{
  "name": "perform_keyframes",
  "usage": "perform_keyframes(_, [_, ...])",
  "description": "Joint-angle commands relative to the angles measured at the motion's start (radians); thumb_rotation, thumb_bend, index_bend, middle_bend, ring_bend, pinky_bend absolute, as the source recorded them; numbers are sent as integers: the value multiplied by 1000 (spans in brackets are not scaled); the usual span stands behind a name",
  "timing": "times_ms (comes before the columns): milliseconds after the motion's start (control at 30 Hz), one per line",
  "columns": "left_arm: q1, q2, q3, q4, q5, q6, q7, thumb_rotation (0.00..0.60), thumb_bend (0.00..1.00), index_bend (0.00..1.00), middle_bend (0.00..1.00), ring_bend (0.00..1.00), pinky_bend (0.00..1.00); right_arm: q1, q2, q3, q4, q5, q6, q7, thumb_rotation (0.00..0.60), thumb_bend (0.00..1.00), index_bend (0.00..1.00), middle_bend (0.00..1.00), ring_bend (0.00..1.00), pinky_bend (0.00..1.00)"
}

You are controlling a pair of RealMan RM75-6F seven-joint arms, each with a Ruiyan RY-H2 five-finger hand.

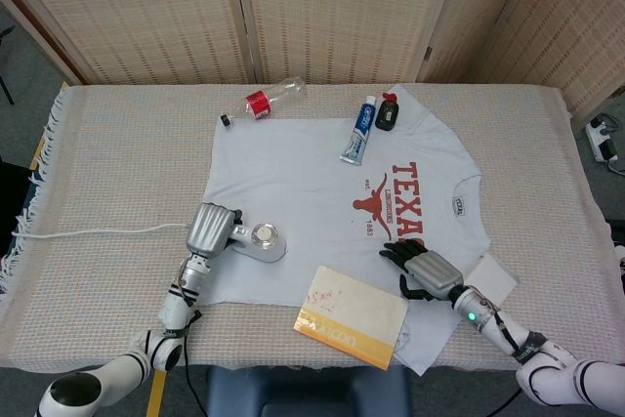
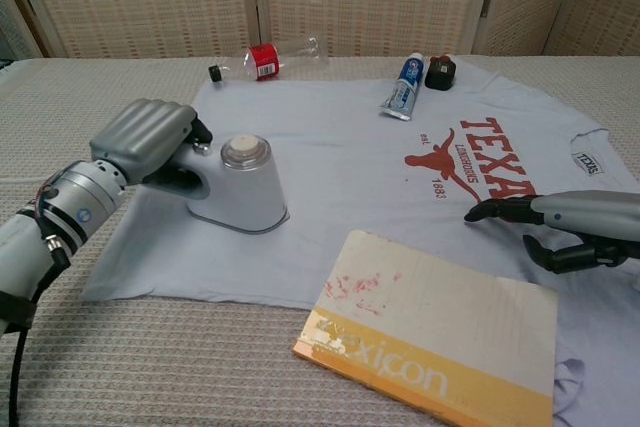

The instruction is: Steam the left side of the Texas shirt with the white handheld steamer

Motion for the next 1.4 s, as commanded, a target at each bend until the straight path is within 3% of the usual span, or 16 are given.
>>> perform_keyframes(33, [31, 1, -1, 67, -8, 14, -62, 600, 355, 899, 1000, 845, 833, 0, 1, 1, -1, 0, 1, -1, 178, 842, 0, 0, 0, 0])
perform_keyframes(333, [108, 25, -20, 226, -49, 9, -187, 600, 355, 895, 996, 841, 832, -2, 14, 6, -26, 3, 13, -17, 177, 842, 0, 0, 0, 0])
perform_keyframes(500, [134, 63, -68, 224, -86, 62, -266, 600, 353, 893, 995, 840, 833, -16, 39, 14, -55, 2, 52, -24, 181, 841, 0, 0, 0, 0])
perform_keyframes(633, [147, 99, -92, 212, -115, 40, -275, 600, 352, 890, 990, 834, 833, -39, 85, 23, -97, -14, 123, -57, 178, 842, 0, 0, 0, 0])
perform_keyframes(733, [155, 117, -103, 195, -135, 7, -257, 600, 350, 879, 979, 823, 832, -69, 131, 30, -139, -17, 192, -92, 179, 704, 0, 0, 0, 0])
perform_keyframes(867, [162, 128, -105, 172, -151, -41, -219, 600, 320, 826, 928, 774, 826, -114, 187, 29, -191, -16, 265, -134, 180, 361, 0, 0, 0, 0])
perform_keyframes(933, [162, 129, -111, 157, -165, -71, -193, 600, 282, 742, 851, 706, 818, -131, 209, 25, -210, -13, 283, -150, 182, 291, 0, 0, 0, 0])
perform_keyframes(967, [161, 133, -118, 142, -181, -102, -164, 600, 251, 637, 766, 631, 803, -141, 223, 23, -221, -12, 293, -161, 181, 252, 0, 0, 0, 0])
perform_keyframes(1000, [160, 139, -123, 126, -194, -129, -136, 600, 216, 509, 660, 541, 779, -148, 231, 23, -228, -10, 302, -169, 181, 218, 0, 0, 0, 0])
perform_keyframes(1033, [158, 151, -132, 99, -213, -159, -97, 600, 163, 321, 504, 409, 725, -157, 242, 23, -239, -9, 314, -176, 181, 184, 0, 0, 0, 0])
perform_keyframes(1100, [158, 175, -148, 45, -237, -179, -51, 600, 59, 34, 193, 139, 500, -170, 258, 25, -253, -9, 333, -182, 181, 140, 0, 0, 0, 0])
perform_keyframes(1200, [166, 230, -166, -59, -264, -185, -1, 600, 1, 0, 9, 1, 287, -190, 284, 30, -268, -8, 363, -182, 181, 122, 0, 0, 0, 0])
perform_keyframes(1400, [220, 395, -172, -326, -298, -177, 61, 600, 0, 0, 0, 0, 192, -230, 337, 39, -282, -2, 415, -151, 179, 118, 0, 0, 0, 0])
